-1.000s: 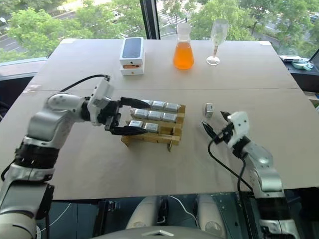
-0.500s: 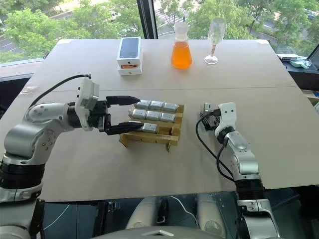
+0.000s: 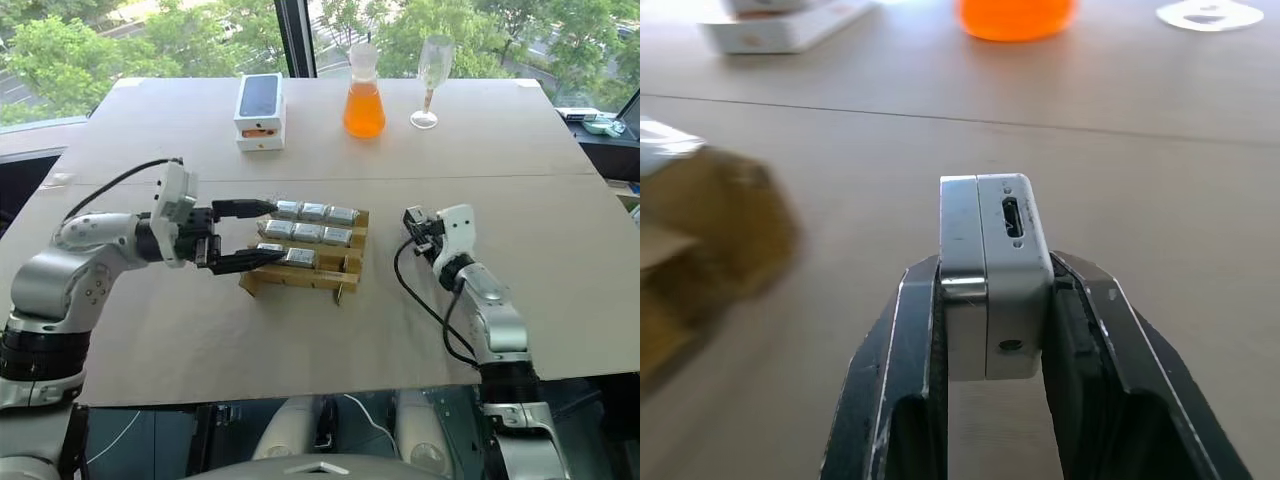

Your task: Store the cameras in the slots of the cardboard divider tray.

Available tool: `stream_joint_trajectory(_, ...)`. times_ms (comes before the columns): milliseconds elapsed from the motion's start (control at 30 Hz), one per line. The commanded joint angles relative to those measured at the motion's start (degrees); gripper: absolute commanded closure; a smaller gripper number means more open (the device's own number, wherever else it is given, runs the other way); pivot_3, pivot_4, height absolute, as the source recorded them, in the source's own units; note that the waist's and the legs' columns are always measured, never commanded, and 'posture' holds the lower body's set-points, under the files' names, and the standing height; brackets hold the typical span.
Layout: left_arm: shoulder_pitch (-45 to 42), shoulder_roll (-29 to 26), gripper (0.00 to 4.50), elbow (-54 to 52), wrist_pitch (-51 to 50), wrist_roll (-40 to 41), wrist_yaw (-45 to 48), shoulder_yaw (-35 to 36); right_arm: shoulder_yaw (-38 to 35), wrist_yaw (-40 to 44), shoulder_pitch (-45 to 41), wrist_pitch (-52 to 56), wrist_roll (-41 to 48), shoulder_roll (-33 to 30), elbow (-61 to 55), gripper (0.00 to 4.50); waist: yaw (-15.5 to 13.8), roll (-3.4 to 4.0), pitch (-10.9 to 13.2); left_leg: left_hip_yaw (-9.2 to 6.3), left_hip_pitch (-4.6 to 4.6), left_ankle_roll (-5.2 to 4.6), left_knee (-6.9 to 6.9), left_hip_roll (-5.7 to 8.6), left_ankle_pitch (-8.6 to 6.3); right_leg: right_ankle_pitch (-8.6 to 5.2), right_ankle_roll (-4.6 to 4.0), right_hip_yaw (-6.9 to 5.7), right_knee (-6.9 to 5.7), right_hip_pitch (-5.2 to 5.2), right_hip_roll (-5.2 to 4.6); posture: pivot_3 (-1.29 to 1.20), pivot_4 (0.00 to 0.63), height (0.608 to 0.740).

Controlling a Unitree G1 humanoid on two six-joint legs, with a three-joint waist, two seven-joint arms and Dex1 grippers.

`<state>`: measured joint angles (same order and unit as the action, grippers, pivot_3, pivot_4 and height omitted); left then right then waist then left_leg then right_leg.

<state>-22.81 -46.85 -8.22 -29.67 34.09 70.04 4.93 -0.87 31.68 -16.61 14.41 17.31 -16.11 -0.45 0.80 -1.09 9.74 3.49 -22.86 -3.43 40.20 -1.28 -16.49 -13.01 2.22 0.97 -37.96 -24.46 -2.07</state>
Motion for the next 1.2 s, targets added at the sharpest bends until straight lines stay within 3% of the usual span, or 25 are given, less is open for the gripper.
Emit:
stream_joint_trajectory(33, -0.1, -2.3, 0.00, -0.3, -2.1, 4.6, 3.5, 3.8, 4.4, 17.0, -3.0, -1.5, 5.9, -5.2, -7.7, 3.76, 0.0, 0.00, 0.0, -0.01, 0.00, -0.06, 0.00, 0.00, -0.03, 0.00, 0.00, -0.01, 0.00, 0.00, 0.00, 0.00, 0.150, 0.740)
stream_joint_trajectory(167, 2.7, -6.7, 0.00, 0.7, -1.5, 4.9, 9.6, 4.8, 9.9, 28.0, -8.4, 3.3, 10.1, -8.9, -10.7, 3.76, 0.7, 0.02, 0.0, 0.00, 0.04, -0.07, -0.03, -0.10, -0.04, -0.01, -0.01, -0.03, -0.06, -0.07, 0.07, 0.00, 0.150, 0.740)
stream_joint_trajectory(400, 4.4, -10.3, 0.00, 0.8, 1.3, 3.7, 15.6, 4.5, 16.6, 34.3, -15.7, 1.1, 6.1, -6.5, -1.8, 3.76, -0.3, 0.00, 0.0, -0.02, -0.01, -0.06, -0.04, -0.03, -0.04, -0.04, -0.07, -0.11, -0.02, -0.06, -0.04, 0.00, 0.150, 0.740)
stream_joint_trajectory(633, 6.6, -10.6, 0.00, -1.6, 1.7, 3.9, 15.0, 5.7, 15.7, 36.0, -19.2, -0.8, 3.8, -4.9, 9.9, 3.76, -0.2, -0.01, 0.0, 0.05, -0.04, 0.10, -0.04, 0.03, 0.06, -0.02, -0.03, -0.08, 0.02, -0.07, -0.14, 0.00, 0.150, 0.740)
stream_joint_trajectory(1067, 6.8, -9.6, 0.00, -1.5, 2.9, 2.8, 13.0, 4.5, 16.6, 31.3, -19.1, -7.1, -3.4, -1.5, 16.9, 3.76, 0.0, 0.00, 0.1, 0.08, -0.06, 0.10, -0.10, 0.00, 0.06, -0.01, -0.02, -0.06, -0.04, -0.19, -0.12, 0.00, 0.150, 0.740)
stream_joint_trajectory(1200, 6.6, -9.4, 0.00, -1.6, 2.9, 3.0, 12.9, 4.2, 16.8, 33.4, -18.5, -6.2, -3.2, -2.4, 16.7, 3.76, 0.0, -0.01, 0.0, 0.08, -0.01, 0.10, -0.10, -0.01, 0.05, 0.04, -0.10, -0.06, -0.09, -0.18, -0.10, 0.00, 0.150, 0.740)
